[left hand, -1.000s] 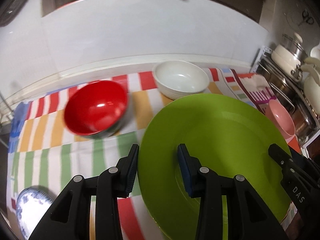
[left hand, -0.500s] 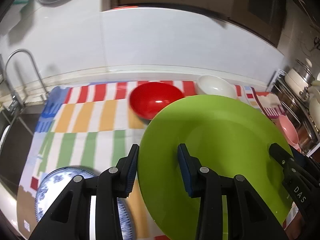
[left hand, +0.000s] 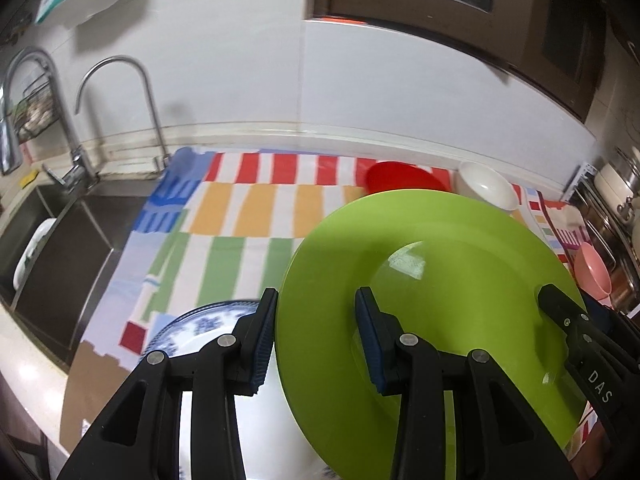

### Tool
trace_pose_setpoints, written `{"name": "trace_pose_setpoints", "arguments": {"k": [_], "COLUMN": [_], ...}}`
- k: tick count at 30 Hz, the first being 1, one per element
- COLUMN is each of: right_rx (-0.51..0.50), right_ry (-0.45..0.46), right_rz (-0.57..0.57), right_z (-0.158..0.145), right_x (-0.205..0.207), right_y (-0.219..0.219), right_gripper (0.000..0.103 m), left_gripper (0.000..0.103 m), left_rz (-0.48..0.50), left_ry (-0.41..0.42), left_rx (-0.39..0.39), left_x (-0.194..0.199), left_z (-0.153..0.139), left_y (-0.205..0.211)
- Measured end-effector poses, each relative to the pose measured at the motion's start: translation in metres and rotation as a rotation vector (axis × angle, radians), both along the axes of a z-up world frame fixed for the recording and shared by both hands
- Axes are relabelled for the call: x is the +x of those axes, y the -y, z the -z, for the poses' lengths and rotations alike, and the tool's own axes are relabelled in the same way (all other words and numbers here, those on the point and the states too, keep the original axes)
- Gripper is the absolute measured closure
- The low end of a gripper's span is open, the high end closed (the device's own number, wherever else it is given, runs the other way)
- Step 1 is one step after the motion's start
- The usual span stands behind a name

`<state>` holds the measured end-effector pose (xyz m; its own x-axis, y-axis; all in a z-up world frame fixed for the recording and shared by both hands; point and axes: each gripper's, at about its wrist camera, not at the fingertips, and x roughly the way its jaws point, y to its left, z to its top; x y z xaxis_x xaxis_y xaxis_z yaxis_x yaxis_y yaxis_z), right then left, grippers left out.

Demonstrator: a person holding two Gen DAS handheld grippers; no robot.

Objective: Organize plates and bowls
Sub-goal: 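Lift the green plate with both grippers and carry it over the blue-floral plates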

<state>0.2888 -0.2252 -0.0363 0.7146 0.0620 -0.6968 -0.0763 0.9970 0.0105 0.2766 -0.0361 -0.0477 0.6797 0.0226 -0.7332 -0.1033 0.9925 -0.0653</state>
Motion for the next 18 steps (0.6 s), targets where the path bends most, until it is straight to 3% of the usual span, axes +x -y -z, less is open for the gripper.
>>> {"name": "trace_pose_setpoints", "arguments": {"k": [18], "right_rx": [-0.013], "right_ry": [-0.082], "right_rz": [-0.143], "right_z": [0.028], "right_x": [-0.011], "right_y": [-0.097], "right_gripper": [0.064], "left_gripper": [0.064], "left_rz": [-0.123], "left_ry": [-0.086], "left_rx": [-0.004], "left_x": [-0.036], "left_z": [0.028], "left_y": [-0.095]}}
